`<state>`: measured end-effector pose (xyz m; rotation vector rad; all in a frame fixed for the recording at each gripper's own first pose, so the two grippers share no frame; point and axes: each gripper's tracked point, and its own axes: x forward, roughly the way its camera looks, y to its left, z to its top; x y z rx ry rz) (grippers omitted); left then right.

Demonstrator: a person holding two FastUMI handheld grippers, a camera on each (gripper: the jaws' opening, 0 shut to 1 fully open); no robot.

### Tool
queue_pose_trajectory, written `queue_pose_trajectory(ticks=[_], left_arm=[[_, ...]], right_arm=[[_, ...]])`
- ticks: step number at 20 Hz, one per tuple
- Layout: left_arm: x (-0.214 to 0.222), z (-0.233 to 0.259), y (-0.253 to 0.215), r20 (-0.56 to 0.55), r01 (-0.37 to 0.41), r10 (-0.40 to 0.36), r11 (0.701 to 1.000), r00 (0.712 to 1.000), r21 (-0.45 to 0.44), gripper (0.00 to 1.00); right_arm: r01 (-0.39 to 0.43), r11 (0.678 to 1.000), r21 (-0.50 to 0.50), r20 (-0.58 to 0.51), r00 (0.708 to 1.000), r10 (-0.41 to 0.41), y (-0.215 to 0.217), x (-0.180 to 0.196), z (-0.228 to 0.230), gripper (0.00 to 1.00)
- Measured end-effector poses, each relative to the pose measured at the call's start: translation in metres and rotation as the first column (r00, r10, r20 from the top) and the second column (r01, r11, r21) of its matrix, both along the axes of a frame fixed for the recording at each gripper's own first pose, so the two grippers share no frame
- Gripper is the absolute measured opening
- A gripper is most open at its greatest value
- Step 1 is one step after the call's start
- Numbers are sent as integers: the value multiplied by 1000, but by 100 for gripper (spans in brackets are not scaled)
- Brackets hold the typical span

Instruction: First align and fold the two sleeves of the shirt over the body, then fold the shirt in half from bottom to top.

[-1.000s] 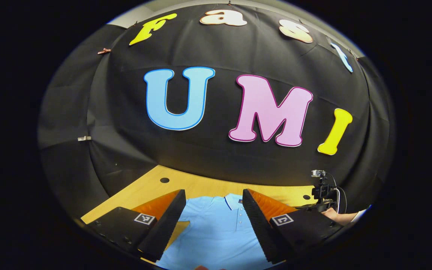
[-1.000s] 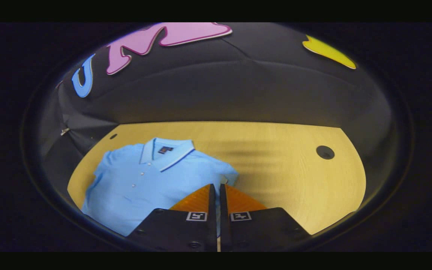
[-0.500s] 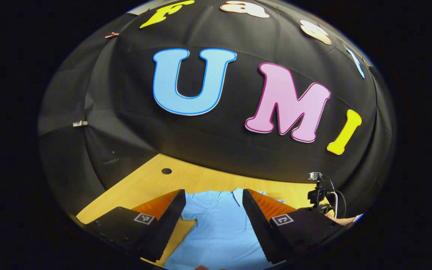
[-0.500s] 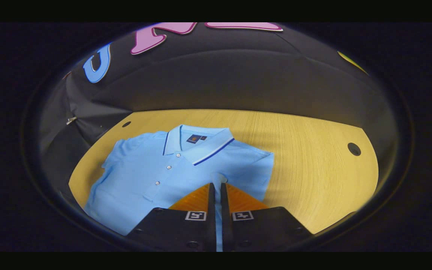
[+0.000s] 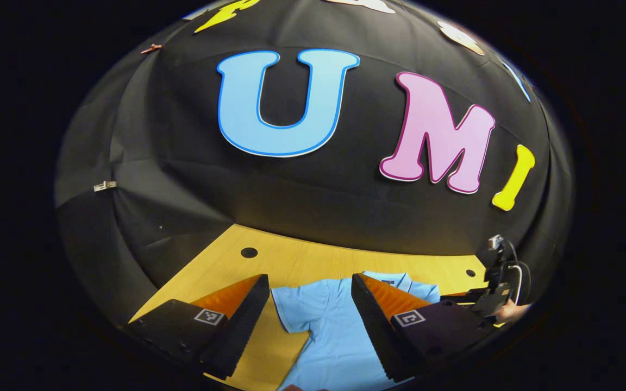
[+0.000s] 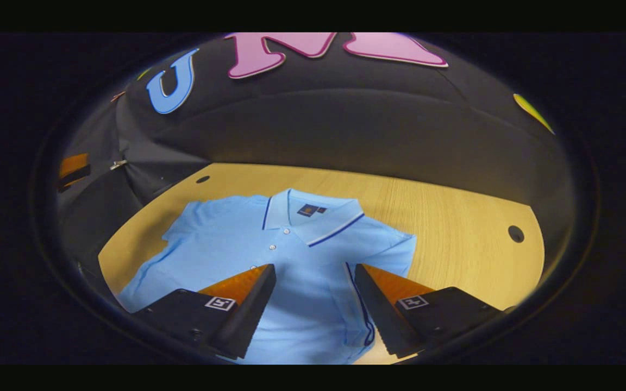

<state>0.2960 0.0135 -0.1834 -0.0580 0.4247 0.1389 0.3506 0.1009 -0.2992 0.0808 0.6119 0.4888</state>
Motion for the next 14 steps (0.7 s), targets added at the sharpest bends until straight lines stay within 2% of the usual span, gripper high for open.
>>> queue_pose_trajectory(ticks=[1, 2, 3, 4, 6, 7, 9, 10, 11, 14], left_arm=[[8, -9, 0, -16, 21, -21, 1000, 1000, -2, 97], [18, -22, 2, -35, 34, -34, 999, 999, 0, 97], [28, -34, 4, -58, 41, -41, 999, 997, -1, 97], [36, -44, 6, -80, 44, -45, 999, 996, -9, 97], [47, -65, 9, -123, 43, -46, 999, 991, -27, 97], [52, -75, 10, -141, 43, -47, 999, 989, -31, 97], [62, -95, 15, -179, 44, -47, 999, 983, -22, 97], [67, -104, 18, -198, 43, -44, 999, 979, -11, 97], [72, -112, 21, -216, 39, -39, 999, 976, -1, 97], [84, -140, 33, -264, 28, -24, 1000, 964, 13, 97]], right_arm=[[3, 1000, 3, 20, 1000, -3, -2, 0, 8, 93], [5, 1000, 7, 37, 999, -5, -4, -1, 15, 90], [7, 1000, 12, 51, 999, -7, -7, -3, 22, 94], [10, 1000, 14, 61, 998, -11, -12, -3, 28, 94], [23, 1000, 14, 75, 997, -24, -21, -4, 34, 90], [32, 999, 13, 80, 996, -33, -28, -5, 37, 94], [53, 998, 17, 88, 995, -54, -41, -7, 44, 94], [64, 998, 20, 90, 994, -66, -47, -8, 46, 90], [74, 997, 23, 91, 993, -75, -53, -10, 47, 94], [95, 995, 16, 95, 991, -96, -69, -15, 49, 94]])
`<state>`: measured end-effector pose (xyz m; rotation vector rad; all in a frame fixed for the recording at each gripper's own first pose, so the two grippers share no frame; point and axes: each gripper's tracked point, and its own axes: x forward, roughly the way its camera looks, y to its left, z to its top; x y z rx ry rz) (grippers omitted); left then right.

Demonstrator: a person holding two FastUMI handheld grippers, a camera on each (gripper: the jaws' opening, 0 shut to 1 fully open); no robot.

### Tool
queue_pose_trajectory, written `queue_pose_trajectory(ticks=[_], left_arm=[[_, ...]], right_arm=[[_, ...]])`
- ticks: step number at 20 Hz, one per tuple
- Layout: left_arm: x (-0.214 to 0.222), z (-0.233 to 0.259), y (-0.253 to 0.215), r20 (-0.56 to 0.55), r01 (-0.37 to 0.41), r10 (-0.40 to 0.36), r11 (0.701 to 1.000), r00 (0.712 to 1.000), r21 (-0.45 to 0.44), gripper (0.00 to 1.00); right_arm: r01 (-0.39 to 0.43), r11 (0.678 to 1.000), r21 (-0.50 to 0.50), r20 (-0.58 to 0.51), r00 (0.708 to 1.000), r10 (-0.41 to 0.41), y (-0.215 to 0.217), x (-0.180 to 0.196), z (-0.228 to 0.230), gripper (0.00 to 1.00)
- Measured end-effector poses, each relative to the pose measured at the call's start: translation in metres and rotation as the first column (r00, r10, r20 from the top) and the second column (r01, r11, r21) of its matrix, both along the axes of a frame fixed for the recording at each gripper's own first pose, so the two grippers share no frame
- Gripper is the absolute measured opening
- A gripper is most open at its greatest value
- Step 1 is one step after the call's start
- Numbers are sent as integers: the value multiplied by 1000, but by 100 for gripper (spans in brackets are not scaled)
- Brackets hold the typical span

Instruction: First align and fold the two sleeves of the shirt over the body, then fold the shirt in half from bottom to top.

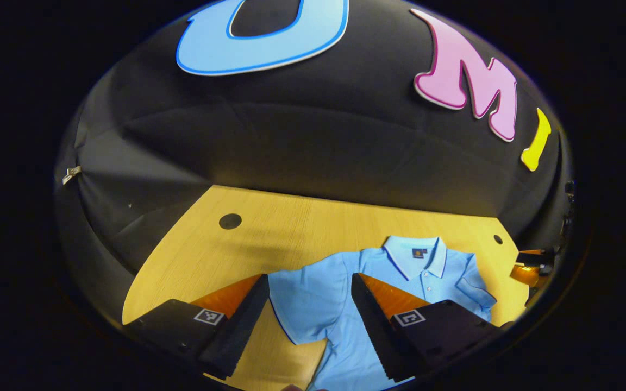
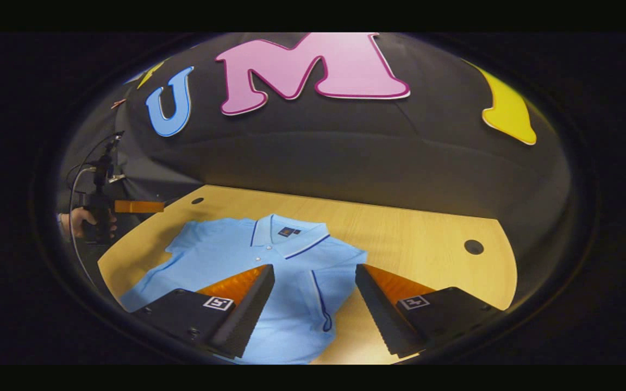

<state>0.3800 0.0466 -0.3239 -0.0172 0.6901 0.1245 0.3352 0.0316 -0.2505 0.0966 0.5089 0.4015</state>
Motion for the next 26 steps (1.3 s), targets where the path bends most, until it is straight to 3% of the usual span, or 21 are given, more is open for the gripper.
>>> queue_pose_trajectory(ticks=[11, 12, 13, 22, 26], left_arm=[[25, -89, 22, -161, -3, 9, 999, 987, 41, 97], [25, -95, 22, -174, -10, 16, 999, 985, 37, 97], [27, -98, 22, -178, -14, 20, 999, 984, 34, 97], [20, -115, 42, -231, -57, 69, 997, 970, 57, 98], [21, -118, 41, -237, -42, 54, 998, 970, 53, 99]], right_arm=[[60, 998, -14, -37, 997, -60, -50, -30, -26, 94], [69, 998, -11, -30, 997, -69, -54, -31, -25, 90], [74, 997, -5, -27, 997, -74, -56, -31, -23, 94], [98, 995, -10, -29, 995, -98, -67, -42, -28, 94], [91, 996, -6, -24, 996, -91, -62, -43, -25, 94]])
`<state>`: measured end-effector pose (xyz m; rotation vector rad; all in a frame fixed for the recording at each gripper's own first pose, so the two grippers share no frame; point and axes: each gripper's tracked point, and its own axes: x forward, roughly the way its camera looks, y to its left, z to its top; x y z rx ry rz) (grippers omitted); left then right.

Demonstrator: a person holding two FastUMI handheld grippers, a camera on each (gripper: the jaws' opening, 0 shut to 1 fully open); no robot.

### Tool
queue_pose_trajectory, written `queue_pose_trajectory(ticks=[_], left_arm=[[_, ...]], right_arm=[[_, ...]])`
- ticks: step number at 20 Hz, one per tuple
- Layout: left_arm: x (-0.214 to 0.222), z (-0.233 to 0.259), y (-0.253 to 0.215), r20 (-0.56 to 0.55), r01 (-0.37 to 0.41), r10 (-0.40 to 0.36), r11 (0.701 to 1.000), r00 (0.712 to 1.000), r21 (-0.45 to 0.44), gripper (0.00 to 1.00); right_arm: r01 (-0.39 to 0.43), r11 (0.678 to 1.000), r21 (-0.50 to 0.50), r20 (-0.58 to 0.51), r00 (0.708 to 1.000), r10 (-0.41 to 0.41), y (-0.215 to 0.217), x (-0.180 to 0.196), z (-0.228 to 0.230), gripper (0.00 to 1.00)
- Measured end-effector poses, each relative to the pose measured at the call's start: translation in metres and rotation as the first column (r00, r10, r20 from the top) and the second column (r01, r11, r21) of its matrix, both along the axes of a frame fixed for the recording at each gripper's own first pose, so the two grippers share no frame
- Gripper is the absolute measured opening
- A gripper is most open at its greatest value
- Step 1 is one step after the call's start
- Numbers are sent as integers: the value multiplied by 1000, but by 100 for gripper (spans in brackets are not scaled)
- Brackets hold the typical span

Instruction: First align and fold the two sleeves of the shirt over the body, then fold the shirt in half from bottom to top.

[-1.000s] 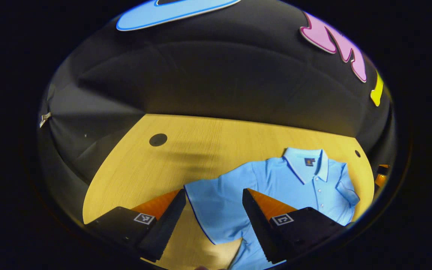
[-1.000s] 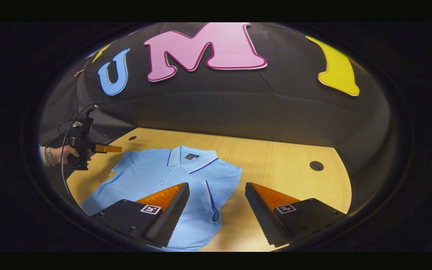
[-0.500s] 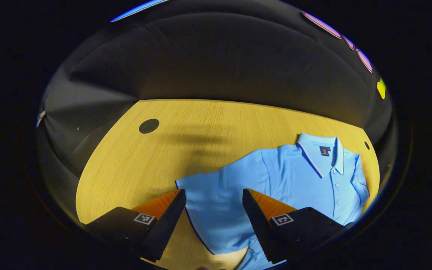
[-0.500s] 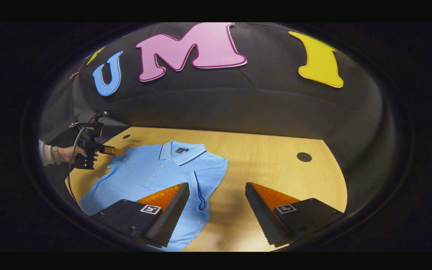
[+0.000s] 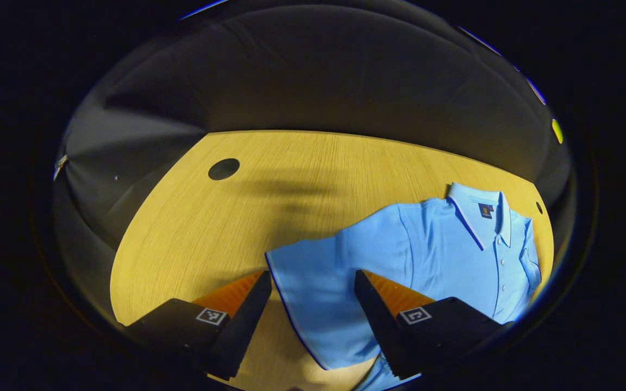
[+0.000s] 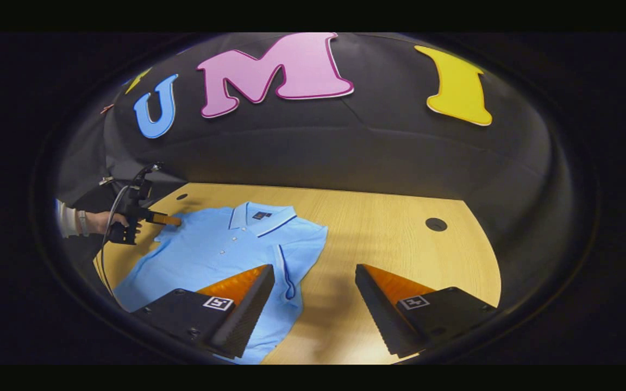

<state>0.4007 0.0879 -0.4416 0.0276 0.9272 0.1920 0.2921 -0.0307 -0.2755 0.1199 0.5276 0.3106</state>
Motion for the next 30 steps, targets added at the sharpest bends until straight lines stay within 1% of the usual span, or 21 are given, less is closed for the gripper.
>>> queue_pose_trajectory(ticks=[1, 4, 5, 6, 8, 9, 11, 12, 13, 14, 15, 18, 20, 21, 22, 23, 24, 25, 26, 29, 30], left_arm=[[4, 0, -1, 13, 5, -5, 1000, 1000, -5, 98], [3, 5, -13, 27, 10, -10, 1000, 1000, -10, 46], [5, 7, -19, 30, 11, -11, 1000, 999, -6, 28], [5, 6, -22, 25, 15, -14, 1000, 1000, -6, 11], [4, 15, -35, 15, 27, -27, 999, 1000, -41, 7], [9, 26, -43, 40, 65, -63, 997, 997, -47, 7], [18, 53, -56, 92, 141, -139, 990, 986, -21, 5], [21, 63, -62, 113, 177, -176, 984, 978, -2, 7], [24, 73, -69, 123, 206, -206, 979, 971, 12, 7], [23, 78, -79, 126, 235, -235, 972, 964, 15, 7], [23, 81, -90, 125, 259, -258, 966, 958, 8, 7], [20, 86, -118, 139, 300, -291, 953, 946, -44, 8], [18, 83, -132, 135, 322, -313, 945, 940, -56, 11], [16, 80, -139, 128, 335, -326, 940, 937, -56, 11], [13, 76, -146, 120, 351, -342, 934, 932, -63, 13], [10, 70, -154, 108, 367, -358, 928, 927, -71, 16], [6, 62, -162, 94, 388, -380, 918, 920, -83, 27], [-1, 54, -168, 72, 396, -390, 914, 918, -89, 23], [-8, 44, -171, 46, 402, -399, 910, 916, -100, 48], [-31, 42, -184, 32, 428, -428, 894, 903, -134, 48], [-38, 47, -185, 39, 434, -433, 890, 901, -138, 60]], right_arm=[[0, 1000, -1, 0, 1000, 0, 0, -1, 0, 94], [1, 1000, -5, 6, 1000, -1, -6, -2, -3, 94], [0, 1000, -6, 8, 1000, 0, -8, -2, -7, 90], [-1, 1000, -10, 7, 1000, 1, -9, -3, -10, 94], [0, 1000, -16, 2, 1000, 0, -11, -9, -11, 94], [2, 1000, -15, -1, 1000, -2, -12, -12, -11, 94], [10, 1000, -5, -5, 1000, -10, -13, -13, -13, 94], [16, 1000, 0, -6, 1000, -16, -14, -14, -13, 94], [19, 1000, 7, -6, 1000, -19, -13, -14, -11, 94], [22, 1000, 14, -4, 1000, -22, -11, -14, -10, 90], [22, 1000, 20, 1, 1000, -22, -9, -13, -8, 94], [11, 1000, 17, 11, 1000, -11, -3, -15, -3, 94], [-1, 1000, 4, 14, 1000, 1, 0, -19, -3, 94], [-6, 1000, -3, 13, 1000, 6, 1, -22, -4, 90], [-8, 1000, -10, 12, 1000, 8, 1, -25, -5, 94], [-10, 1000, -12, 11, 1000, 10, 1, -27, -6, 94], [-10, 1000, -10, 7, 1000, 10, 1, -29, -7, 94], [-10, 1000, -6, 3, 1000, 10, 0, -32, -7, 94], [-10, 1000, -2, -1, 1000, 10, 0, -34, -9, 94], [-15, 1000, -2, -20, 1000, 15, 0, -43, -14, 94], [-17, 1000, 5, -25, 1000, 17, 2, -45, -13, 90]])
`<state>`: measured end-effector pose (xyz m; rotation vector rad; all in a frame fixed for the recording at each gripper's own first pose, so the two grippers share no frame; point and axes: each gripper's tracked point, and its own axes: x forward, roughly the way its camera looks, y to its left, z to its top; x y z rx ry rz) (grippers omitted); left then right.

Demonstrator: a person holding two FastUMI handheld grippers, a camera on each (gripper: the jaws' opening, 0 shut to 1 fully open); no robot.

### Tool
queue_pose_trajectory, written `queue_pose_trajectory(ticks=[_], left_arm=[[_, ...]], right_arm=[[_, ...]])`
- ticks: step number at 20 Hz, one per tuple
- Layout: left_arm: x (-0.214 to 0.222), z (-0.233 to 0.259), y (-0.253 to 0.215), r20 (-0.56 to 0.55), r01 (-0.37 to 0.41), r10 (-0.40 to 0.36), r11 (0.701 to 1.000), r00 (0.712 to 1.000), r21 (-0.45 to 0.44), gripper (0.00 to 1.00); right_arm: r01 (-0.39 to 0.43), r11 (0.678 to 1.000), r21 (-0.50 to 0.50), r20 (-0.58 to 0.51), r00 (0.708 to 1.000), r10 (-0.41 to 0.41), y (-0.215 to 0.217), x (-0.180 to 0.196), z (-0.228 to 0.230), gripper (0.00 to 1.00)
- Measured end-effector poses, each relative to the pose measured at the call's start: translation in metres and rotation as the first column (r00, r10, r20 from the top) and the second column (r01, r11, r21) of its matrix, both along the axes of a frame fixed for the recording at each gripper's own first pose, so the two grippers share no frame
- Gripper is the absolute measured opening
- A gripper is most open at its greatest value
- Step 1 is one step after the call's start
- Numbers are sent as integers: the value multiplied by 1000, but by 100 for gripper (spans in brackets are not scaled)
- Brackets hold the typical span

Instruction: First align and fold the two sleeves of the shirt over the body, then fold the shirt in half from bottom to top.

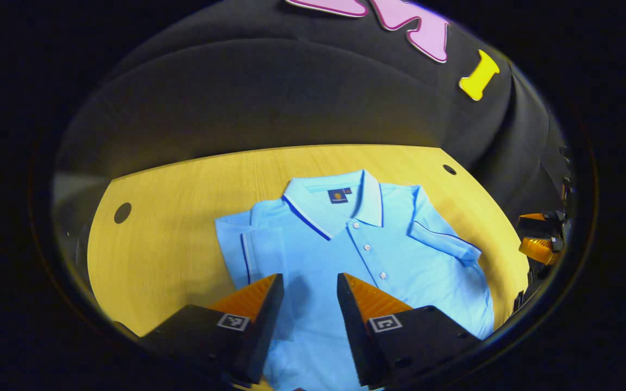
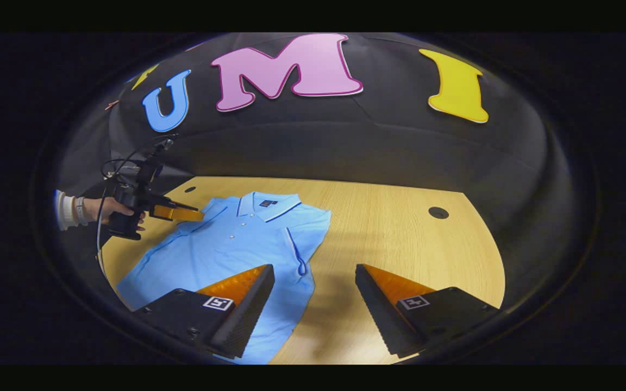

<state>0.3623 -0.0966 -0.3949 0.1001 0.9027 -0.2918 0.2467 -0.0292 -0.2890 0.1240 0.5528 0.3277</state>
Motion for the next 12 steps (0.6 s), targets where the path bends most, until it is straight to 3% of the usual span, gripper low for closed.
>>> queue_pose_trajectory(ticks=[1, 2, 6, 7, 8, 9, 10, 12], left_arm=[[-7, 6, 2, 6, 3, -3, 1000, 1000, -6, 66], [-16, 14, 7, 13, 1, -1, 1000, 1000, -3, 80], [-67, 45, 29, 22, 12, -12, 1000, 1000, 16, 90], [-83, 51, 33, 18, 16, -16, 1000, 1000, 17, 90], [-96, 54, 38, 14, 18, -18, 1000, 1000, 21, 90], [-109, 57, 42, 11, 14, -14, 1000, 1000, 22, 90], [-123, 59, 44, 7, 4, -4, 1000, 1000, 13, 90], [-155, 63, 46, -5, -15, 15, 1000, 1000, -22, 91]], right_arm=[[-2, 1000, 9, -3, 1000, 2, 2, -3, 1, 94], [-2, 1000, 16, -7, 1000, 3, 3, -8, 2, 94], [-6, 999, 36, -34, 999, 7, 7, -35, 0, 96], [-4, 999, 36, -45, 999, 5, 7, -43, -1, 91], [-3, 999, 42, -57, 998, 5, 8, -51, -2, 96], [-1, 999, 50, -67, 998, 4, 10, -61, -2, 90], [-1, 998, 58, -83, 997, 6, 12, -71, -3, 97], [-3, 998, 69, -114, 993, 11, 16, -93, -8, 97]])
